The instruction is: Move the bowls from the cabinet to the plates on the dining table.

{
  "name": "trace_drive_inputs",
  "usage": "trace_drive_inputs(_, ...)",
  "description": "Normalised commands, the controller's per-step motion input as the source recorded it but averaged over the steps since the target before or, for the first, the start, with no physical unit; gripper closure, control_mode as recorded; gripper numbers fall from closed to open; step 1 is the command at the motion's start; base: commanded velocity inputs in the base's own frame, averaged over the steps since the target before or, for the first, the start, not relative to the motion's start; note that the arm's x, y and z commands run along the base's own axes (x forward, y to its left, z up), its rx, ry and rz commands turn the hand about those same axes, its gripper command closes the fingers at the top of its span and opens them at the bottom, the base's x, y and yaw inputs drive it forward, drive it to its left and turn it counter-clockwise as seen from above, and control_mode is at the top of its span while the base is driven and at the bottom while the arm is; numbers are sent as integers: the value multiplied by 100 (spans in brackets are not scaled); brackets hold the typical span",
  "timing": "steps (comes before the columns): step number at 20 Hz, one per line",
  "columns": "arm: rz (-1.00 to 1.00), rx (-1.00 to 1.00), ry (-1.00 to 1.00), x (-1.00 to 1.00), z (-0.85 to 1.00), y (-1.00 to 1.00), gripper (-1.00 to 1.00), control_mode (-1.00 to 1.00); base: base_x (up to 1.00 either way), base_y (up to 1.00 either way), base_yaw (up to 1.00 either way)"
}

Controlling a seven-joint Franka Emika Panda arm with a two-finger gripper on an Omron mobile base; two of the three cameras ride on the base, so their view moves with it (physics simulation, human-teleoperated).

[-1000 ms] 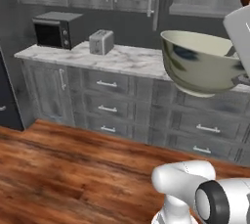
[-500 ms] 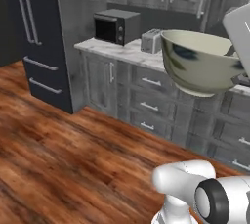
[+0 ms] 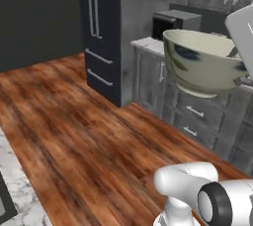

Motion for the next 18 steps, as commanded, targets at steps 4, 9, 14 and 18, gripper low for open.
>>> trace_drive_inputs(4,0,0,0,0,0,0,100,100,0,0,50)
trace_drive_inputs(9,0,0,0,0,0,0,100,100,0,0,50)
trace_drive_inputs(14,0,0,0,0,0,0,100,100,0,0,50)
trace_drive_inputs(18,0,0,0,0,0,0,100,100,0,0,50)
